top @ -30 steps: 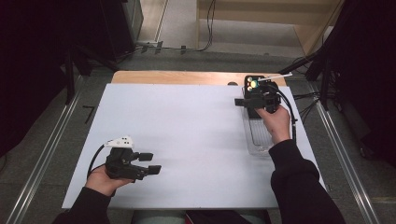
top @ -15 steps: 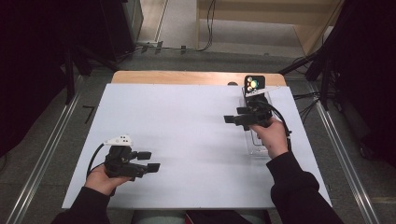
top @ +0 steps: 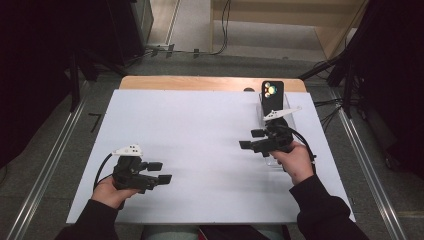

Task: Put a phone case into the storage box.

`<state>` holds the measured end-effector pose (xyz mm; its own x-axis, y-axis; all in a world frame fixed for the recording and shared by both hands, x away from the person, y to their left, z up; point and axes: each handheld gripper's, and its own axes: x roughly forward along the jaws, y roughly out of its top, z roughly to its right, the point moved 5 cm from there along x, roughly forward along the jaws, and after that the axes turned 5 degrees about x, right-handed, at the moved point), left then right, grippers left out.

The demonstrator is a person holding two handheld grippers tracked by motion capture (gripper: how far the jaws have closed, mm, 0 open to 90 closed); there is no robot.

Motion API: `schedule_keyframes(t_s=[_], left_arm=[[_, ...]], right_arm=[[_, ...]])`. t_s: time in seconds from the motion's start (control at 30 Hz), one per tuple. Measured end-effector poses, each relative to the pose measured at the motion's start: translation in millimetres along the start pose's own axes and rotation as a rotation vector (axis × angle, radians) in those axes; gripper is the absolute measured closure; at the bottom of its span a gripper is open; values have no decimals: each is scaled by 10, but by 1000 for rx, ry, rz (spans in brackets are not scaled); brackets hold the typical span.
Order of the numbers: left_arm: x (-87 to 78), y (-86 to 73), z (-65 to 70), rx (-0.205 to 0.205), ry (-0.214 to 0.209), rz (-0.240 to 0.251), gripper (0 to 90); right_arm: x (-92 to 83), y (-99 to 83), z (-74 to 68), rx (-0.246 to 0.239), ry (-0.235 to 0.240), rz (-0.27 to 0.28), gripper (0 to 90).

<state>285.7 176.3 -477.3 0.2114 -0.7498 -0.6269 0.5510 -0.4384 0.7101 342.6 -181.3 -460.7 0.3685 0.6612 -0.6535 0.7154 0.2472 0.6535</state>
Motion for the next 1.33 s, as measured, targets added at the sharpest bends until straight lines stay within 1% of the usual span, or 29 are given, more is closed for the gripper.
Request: schedule_keyframes(t_s=[0.1, 0.23, 0.27, 0.37, 0.47, 0.53, 0.63, 0.77, 0.97, 1.03, 1.07, 1.17, 1.33], left_arm=[[8, 2, 10, 0, -4, 9, 310], [23, -5, 18, 16, 4, 2, 309], [27, -6, 22, 18, 5, 3, 309], [29, -15, 29, 21, 4, 5, 309], [18, -28, 28, 24, 6, 4, 310], [8, -33, 31, 24, 7, 9, 310], [-1, -46, 40, 25, 6, 17, 309], [-3, -64, 47, 30, 10, 18, 310], [-3, -89, 61, 33, 10, 18, 309], [1, -97, 56, 35, 13, 19, 309], [3, -100, 50, 36, 14, 16, 310], [15, -108, 44, 29, 17, 12, 309], [16, -105, 40, 33, 18, 12, 309]], right_arm=[[-20, -81, -46, -21, 9, -7, 233], [-40, -198, -94, -49, 3, -21, 233], [-45, -221, -101, -48, 4, -19, 233], [-58, -327, -141, -54, 27, -26, 233], [-86, -435, -175, -78, 27, -32, 233], [-110, -500, -183, -84, 33, -36, 233], [-151, -585, -178, -78, 51, -40, 232], [-200, -692, -141, -65, 53, -46, 233], [-267, -850, -105, -61, 43, -52, 232], [-287, -901, -90, -50, 36, -59, 232], [-287, -921, -75, -54, 32, -60, 232], [-288, -960, -60, -59, 28, -66, 232], [-279, -965, -59, -54, 34, -73, 228]])
